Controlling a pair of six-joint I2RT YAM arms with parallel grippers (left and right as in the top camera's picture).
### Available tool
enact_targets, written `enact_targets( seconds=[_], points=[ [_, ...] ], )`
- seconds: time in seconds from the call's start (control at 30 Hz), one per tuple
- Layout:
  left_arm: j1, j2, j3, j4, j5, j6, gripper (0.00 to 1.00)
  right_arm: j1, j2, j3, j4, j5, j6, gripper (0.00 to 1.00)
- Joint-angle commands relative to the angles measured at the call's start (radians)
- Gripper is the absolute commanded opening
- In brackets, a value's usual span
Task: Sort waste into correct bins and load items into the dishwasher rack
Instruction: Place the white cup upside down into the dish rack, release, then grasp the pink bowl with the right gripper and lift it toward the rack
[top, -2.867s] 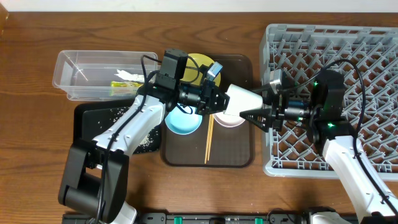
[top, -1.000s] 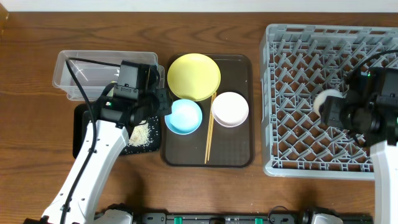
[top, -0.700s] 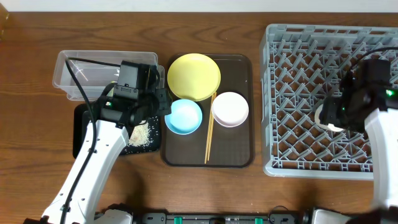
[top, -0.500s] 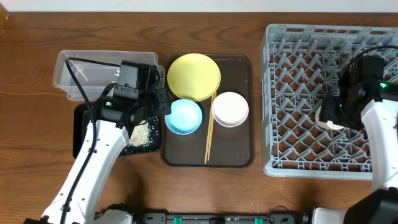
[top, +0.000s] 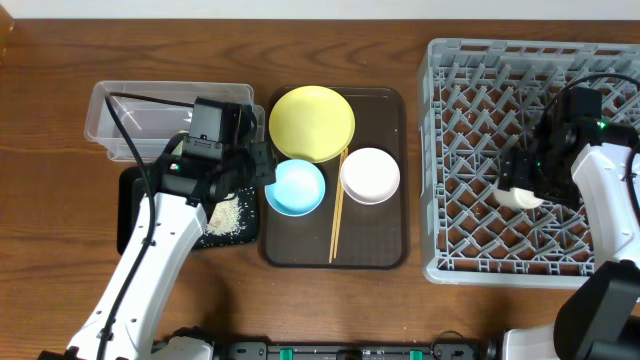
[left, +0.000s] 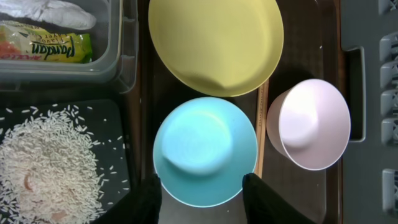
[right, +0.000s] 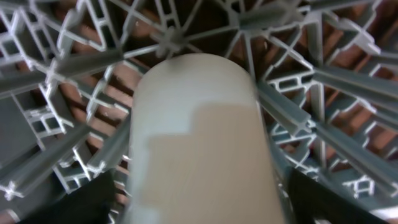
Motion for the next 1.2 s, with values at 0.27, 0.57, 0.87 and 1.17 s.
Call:
enact_targets(
  seconds=[0.27,0.57,0.87,1.17],
  points=[
    [0.005,-0.008,0.007,-0.093,-0.171,-0.037,0.59,0.010,-0.042,0.097,0.037,-0.247,-0.034,0.96],
    [0.006,-0.026,0.007,-0.219,-0.366,-0.177,0.60,0.221,-0.083,0.138,0.260,-0.382,-0.125,0.93],
    [0.132,-0.083,0.007,-0.244,-0.364,-0.240,0.64,0.470,0.013,0.138,0.312,-0.238,-0.207,0.89],
    [0.216,-0.082,0.007,-0.252,-0.319,-0.240,0.67,0.569,0.199,0.138,0.352,-0.213,-0.206,0.75]
  ],
)
